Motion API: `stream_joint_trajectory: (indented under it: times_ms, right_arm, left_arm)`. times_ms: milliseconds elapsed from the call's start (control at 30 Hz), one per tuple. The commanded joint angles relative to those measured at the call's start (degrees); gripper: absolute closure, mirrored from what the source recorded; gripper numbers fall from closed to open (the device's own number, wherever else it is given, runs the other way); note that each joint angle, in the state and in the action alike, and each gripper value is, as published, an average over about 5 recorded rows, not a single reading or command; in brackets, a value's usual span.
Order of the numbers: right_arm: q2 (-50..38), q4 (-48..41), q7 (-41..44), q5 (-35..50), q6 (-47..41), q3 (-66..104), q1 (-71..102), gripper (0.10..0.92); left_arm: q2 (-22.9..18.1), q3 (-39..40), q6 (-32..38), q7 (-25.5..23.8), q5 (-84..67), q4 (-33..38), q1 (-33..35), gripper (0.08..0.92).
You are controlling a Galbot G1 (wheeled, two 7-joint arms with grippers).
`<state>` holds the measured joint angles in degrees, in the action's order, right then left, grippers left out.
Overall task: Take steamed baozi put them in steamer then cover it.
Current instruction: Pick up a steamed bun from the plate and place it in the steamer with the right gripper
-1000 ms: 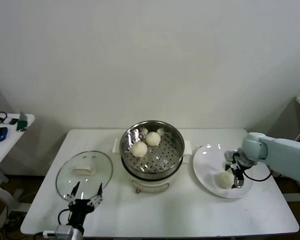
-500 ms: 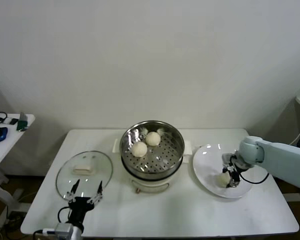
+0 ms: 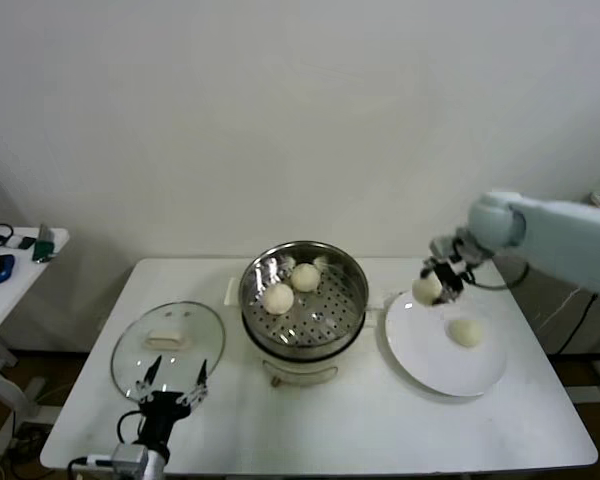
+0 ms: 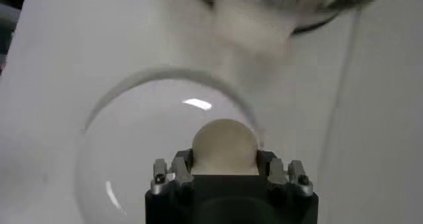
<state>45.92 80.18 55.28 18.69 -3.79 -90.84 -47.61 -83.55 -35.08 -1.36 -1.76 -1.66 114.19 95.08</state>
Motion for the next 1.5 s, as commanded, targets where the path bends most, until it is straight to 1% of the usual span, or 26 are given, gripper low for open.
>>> stream_joint_trajectory:
  times_ms: [33,167,300,500,933,1233,1333,1400,1500]
  right_arm:
    - [14.39,9.85,0.08,1.31,15.72,0.12,-16.91,0.396]
    - [18.89,14.42,-2.48,-4.71,19.12,0.89,-11.83,0.397]
    - [22.21,15.41,-4.52,-9.82,21.71,0.52,-5.31,0.396]
    - [25.34,12.48,-5.51,-17.87,24.37,-0.6,1.48,0.392]
    - [26.23,5.94,-6.23,-25.99,22.91,-2.08,8.64,0.389]
    - [26.43,4.7,-7.34,-26.41,22.75,-1.65,9.01,0.38]
    - [26.12,4.91,-7.24,-24.81,23.15,-1.64,7.48,0.333]
    - [25.47,5.0,-6.53,-22.86,23.34,-1.78,5.84,0.279]
    - [23.38,4.04,-3.85,-17.76,23.29,-1.87,2.14,0.221]
  left_arm:
    - [0.03,-0.04,-0.11,-0.04,0.01,-0.08,-0.21,0.177]
    - [-0.03,-0.22,-0.18,-0.05,-0.11,0.02,-0.36,0.177]
    - [-0.05,-0.57,-0.19,-0.06,-0.33,0.24,-0.26,0.177]
    - [0.03,-0.99,-0.12,-0.11,-0.51,0.28,-0.09,0.177]
    - [0.34,-1.05,0.37,0.01,-0.96,-0.13,0.27,0.177]
    - [0.34,-0.76,0.4,0.03,-0.84,0.05,0.34,0.177]
    - [0.35,-0.78,0.35,0.03,-0.84,0.22,0.38,0.177]
    - [0.35,-0.78,0.32,0.0,-0.83,0.39,0.42,0.177]
    - [0.29,-0.74,0.24,-0.04,-0.79,0.62,0.42,0.177]
